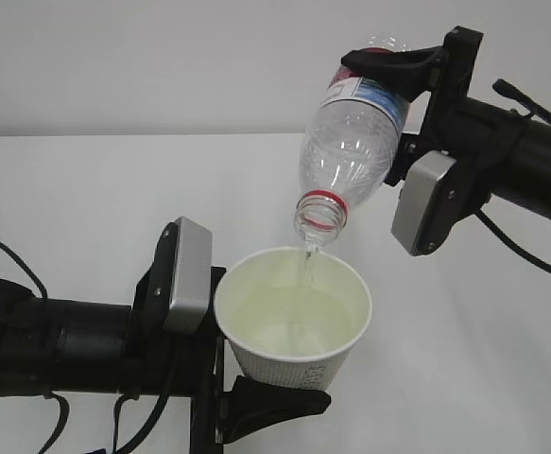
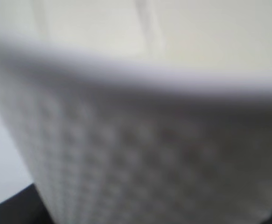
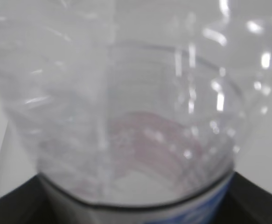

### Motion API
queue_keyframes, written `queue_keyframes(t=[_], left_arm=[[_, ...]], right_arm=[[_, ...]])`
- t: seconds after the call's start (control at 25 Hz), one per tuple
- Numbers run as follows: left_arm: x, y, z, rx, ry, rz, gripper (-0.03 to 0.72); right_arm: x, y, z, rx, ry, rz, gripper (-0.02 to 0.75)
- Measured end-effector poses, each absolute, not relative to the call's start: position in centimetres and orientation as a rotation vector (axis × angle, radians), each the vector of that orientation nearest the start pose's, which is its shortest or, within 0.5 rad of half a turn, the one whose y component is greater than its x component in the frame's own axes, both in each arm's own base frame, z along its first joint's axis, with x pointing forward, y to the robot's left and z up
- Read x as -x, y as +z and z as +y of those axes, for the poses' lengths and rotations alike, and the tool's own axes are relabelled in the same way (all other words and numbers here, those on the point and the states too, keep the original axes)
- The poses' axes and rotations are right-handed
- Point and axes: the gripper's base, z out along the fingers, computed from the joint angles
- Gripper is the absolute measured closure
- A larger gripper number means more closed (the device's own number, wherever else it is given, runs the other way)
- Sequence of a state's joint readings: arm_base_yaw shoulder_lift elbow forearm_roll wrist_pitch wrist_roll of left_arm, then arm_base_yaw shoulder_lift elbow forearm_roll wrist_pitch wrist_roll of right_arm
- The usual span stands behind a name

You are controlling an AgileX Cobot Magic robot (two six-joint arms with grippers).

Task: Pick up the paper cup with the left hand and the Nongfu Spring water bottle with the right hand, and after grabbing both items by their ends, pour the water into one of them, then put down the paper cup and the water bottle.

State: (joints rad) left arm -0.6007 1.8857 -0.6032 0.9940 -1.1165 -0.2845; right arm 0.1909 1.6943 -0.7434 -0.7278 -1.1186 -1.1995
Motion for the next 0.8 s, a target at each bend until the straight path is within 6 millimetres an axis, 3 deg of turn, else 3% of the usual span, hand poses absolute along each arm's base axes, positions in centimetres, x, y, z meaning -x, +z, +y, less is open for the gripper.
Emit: queue_keyframes(t=[0.8], left_arm=[[-20.33, 13.36, -22.20, -1.321, -1.009, 1.397, 0.193]], right_arm=[[-30.88, 23.15, 11.51, 1.372, -0.542, 0.581, 0.218]])
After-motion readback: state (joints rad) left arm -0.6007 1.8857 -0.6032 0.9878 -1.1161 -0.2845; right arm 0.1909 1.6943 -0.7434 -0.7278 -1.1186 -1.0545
